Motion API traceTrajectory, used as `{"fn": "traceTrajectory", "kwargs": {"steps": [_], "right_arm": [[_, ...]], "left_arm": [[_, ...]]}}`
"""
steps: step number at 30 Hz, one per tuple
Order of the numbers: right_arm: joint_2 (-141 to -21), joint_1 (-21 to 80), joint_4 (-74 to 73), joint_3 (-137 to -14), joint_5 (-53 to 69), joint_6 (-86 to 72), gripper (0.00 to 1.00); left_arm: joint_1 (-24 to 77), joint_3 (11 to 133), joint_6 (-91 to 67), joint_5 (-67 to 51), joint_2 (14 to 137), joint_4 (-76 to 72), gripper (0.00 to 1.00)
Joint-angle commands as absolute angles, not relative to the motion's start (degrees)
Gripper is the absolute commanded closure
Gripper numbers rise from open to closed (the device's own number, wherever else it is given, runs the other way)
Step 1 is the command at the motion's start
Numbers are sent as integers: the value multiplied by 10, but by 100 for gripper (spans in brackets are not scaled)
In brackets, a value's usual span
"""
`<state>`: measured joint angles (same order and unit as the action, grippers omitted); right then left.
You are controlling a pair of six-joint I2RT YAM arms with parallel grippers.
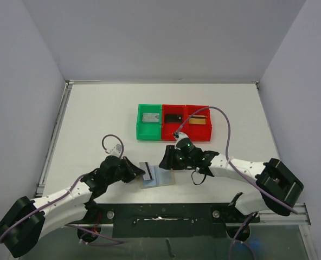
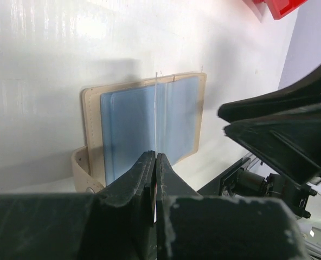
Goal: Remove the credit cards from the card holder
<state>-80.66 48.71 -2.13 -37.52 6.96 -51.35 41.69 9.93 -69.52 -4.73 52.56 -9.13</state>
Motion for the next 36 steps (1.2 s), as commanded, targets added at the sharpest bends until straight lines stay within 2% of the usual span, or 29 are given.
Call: {"fn": "traceTrajectory", "kwargs": {"steps": [1, 5, 8, 13, 15, 19, 23, 27, 36], "right_arm": [[-750, 482, 24, -366, 30, -500, 51], [-702, 478, 59, -334, 0, -521, 30], [-677, 469, 97, -312, -1, -523, 22], [-631, 447, 207, -245, 0, -555, 19], [-619, 430, 240, -224, 14, -568, 15], [-625, 359, 254, -222, 142, -559, 13], [-656, 302, 334, -198, 247, -595, 6], [-682, 290, 424, -172, 284, -625, 5], [-692, 293, 466, -196, 330, -637, 9]], "left_arm": [[404, 133, -671, -47, 511, -90, 100], [402, 146, -647, -58, 511, -102, 100], [402, 156, -628, -67, 508, -126, 100], [401, 165, -616, -68, 503, -169, 100], [401, 174, -611, -75, 507, -187, 100], [401, 186, -616, -87, 516, -202, 100], [399, 181, -634, -92, 515, -234, 100], [384, 178, -643, -117, 522, -263, 100], [341, 174, -665, -231, 569, -354, 100]]}}
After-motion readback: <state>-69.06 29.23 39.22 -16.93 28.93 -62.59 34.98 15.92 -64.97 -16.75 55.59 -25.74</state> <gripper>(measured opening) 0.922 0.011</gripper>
